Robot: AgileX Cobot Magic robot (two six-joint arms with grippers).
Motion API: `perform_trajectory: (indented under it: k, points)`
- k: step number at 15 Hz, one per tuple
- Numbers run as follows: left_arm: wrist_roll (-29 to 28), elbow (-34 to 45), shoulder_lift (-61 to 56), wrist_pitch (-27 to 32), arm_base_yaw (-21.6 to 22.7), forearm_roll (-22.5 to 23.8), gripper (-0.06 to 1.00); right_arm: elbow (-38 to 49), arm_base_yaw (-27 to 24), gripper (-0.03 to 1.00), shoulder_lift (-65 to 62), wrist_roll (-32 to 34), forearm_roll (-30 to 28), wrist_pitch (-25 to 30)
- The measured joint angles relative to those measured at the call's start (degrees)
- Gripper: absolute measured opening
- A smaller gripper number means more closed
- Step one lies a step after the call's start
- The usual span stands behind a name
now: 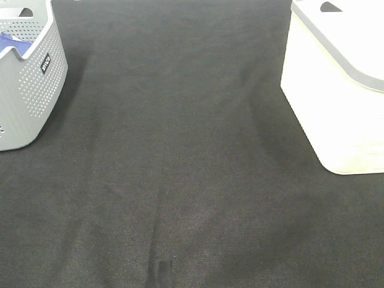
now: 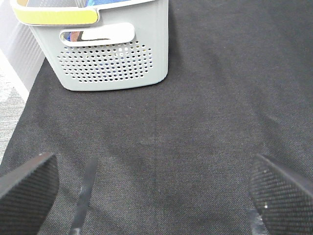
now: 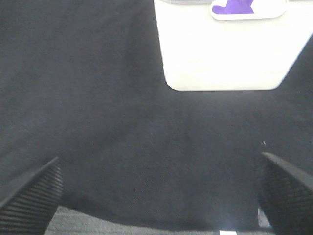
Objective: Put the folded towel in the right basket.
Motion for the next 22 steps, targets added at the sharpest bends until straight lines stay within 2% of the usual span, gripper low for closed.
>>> perform_trajectory:
  k: [1, 3, 7, 9, 12, 22]
  points:
    - [0.0, 0.0, 0.0, 0.0, 0.0, 0.0, 0.99, 1.3, 0.0, 0.98, -0.1, 0.0, -0.7, 0.1]
    - [0.0, 0.0, 0.0, 0.0, 0.0, 0.0, 0.99, 2.6, 0.0, 0.98, -0.1, 0.0, -1.4, -3.9]
    - [0.0, 0.0, 0.0, 0.0, 0.0, 0.0, 0.99, 4.0, 0.0, 0.98, -0.1, 0.2, -1.4, -7.1]
    - [0.0, 0.0, 0.0, 0.0, 0.0, 0.0, 0.99, 4.0, -0.1, 0.98, -0.1, 0.3, -1.4, -7.2]
    - [0.0, 0.0, 0.0, 0.0, 0.0, 0.0, 0.99, 4.0, -4.6, 0.98, -0.1, 0.4, -1.0, -7.2]
    - [0.0, 0.0, 0.0, 0.0, 0.0, 0.2, 0.99, 4.0, -5.3, 0.98, -0.1, 0.5, -0.9, -7.2]
